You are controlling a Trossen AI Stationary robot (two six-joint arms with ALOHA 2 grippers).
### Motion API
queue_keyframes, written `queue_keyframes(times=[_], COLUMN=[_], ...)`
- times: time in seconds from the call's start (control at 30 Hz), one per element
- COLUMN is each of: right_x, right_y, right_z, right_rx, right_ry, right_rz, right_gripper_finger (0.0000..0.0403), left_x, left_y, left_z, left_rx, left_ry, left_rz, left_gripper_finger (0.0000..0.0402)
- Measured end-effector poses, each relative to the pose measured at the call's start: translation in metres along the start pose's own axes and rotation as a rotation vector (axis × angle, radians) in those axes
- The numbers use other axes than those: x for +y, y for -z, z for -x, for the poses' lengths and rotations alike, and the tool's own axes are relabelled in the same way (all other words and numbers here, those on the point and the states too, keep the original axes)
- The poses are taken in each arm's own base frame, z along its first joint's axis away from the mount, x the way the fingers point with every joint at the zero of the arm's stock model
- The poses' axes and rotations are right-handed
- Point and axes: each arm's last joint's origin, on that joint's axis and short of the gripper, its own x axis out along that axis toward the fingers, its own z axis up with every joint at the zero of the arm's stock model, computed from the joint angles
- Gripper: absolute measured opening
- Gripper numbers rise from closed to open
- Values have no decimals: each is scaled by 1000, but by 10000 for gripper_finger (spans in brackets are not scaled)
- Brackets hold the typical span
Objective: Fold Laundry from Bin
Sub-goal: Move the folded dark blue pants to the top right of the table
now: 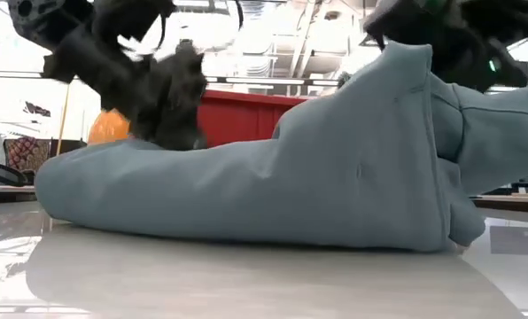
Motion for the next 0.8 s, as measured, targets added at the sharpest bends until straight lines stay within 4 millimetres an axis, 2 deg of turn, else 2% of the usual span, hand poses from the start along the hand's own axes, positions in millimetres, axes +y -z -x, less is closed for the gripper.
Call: queue_keyframes(times=[0.2,0.27,0.33,0.47,0.57,0.7,0.8], right_x=[14,25,39,64,81,110,122], right_y=[-70,-82,-80,-59,-56,-47,-48], right_z=[49,59,58,32,14,-17,-35], right_rx=[-225,-294,-335,-331,-366,-351,-341], right_ry=[-163,-268,-342,-376,-394,-438,-511], right_rz=[-90,-125,-122,-81,-38,167,172], right_gripper_finger=[23,23,23,22,24,25,25], left_x=[-20,-21,-18,-1,3,5,5], left_y=[-19,-27,-32,-35,-37,-38,-37], left_z=[26,34,37,34,32,32,32], left_rx=[-122,-168,-181,-135,-108,-100,-85], left_ry=[101,104,79,-8,6,9,4], left_rz=[-13,-40,-74,-82,-85,-105,-114], left_gripper_finger=[0,0,0,0,0,0,0])
